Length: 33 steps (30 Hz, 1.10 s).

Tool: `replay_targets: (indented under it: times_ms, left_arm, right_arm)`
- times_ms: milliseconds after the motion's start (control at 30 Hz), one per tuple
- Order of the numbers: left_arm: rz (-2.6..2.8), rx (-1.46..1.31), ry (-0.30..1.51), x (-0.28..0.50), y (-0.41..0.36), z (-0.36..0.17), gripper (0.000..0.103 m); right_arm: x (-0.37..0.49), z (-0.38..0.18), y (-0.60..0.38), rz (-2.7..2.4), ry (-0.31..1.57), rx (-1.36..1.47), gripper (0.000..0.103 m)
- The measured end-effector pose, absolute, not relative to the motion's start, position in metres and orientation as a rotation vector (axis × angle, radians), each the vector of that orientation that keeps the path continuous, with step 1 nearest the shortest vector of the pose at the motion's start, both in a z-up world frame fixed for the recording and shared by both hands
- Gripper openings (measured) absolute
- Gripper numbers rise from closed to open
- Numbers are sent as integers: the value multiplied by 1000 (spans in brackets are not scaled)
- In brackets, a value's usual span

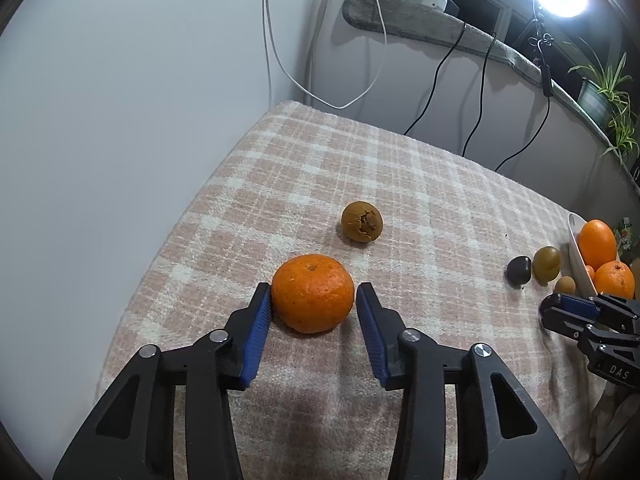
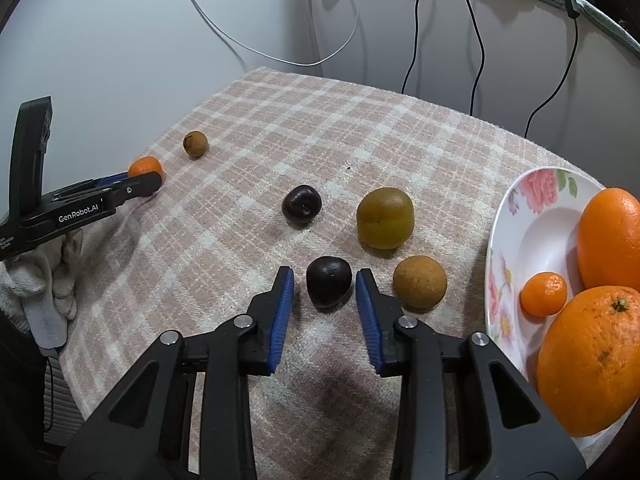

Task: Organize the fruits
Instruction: 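Grasp a small mandarin with the left gripper while the right gripper grasps a dark plum, then carry the mandarin in the left gripper while the right gripper carries the plum to the plate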

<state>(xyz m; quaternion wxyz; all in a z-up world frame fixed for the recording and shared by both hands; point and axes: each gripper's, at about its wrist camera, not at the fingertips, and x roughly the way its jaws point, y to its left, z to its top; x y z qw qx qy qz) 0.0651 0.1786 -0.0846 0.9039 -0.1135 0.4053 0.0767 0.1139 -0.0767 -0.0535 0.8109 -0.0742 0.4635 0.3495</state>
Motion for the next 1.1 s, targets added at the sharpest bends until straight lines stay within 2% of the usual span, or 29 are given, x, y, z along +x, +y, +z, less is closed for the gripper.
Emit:
replay_targets:
  times_ms: [67,133,1100]
  left_arm:
    - [158,-240,836,65,180,-85,39]
    - [158,-241,835,66,180,-85,39]
    - [73,-242,740,48,148,-52,38]
  right_arm:
    - [114,-54,-75,735,985,-174,25]
    - [115,-54,-75,730,981,-182,23]
    - [99,-11,-112,746,885,-88,22]
